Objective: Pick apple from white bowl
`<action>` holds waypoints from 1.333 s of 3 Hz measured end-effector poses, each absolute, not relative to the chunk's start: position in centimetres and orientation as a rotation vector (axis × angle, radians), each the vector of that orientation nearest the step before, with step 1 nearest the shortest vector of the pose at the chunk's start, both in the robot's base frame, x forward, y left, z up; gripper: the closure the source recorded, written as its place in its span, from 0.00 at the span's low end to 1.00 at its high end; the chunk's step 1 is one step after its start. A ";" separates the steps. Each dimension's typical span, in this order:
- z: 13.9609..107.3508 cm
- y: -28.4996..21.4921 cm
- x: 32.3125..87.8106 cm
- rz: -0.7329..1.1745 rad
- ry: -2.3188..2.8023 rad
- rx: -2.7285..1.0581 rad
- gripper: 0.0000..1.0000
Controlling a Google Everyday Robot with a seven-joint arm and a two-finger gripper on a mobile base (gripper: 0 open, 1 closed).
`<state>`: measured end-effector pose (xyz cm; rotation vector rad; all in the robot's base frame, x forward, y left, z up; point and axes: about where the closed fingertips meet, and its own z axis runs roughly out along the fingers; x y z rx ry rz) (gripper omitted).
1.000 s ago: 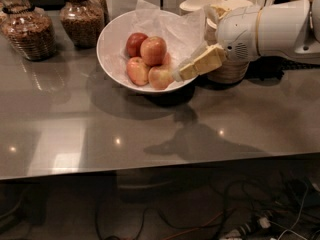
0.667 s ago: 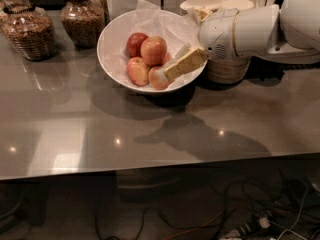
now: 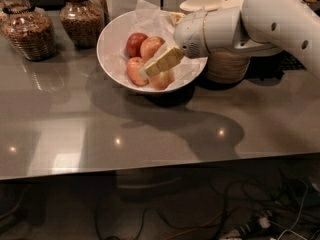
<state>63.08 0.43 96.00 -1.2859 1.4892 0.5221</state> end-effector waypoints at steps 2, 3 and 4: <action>94.7 0.7 66.1 0.473 1.531 -1.280 0.00; 93.7 0.4 67.2 0.459 1.573 -1.266 0.00; 92.3 0.2 67.9 0.466 1.621 -1.258 0.00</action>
Offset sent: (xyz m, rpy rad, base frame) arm 0.0476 -0.0078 -0.0189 -0.0567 0.0062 -0.0920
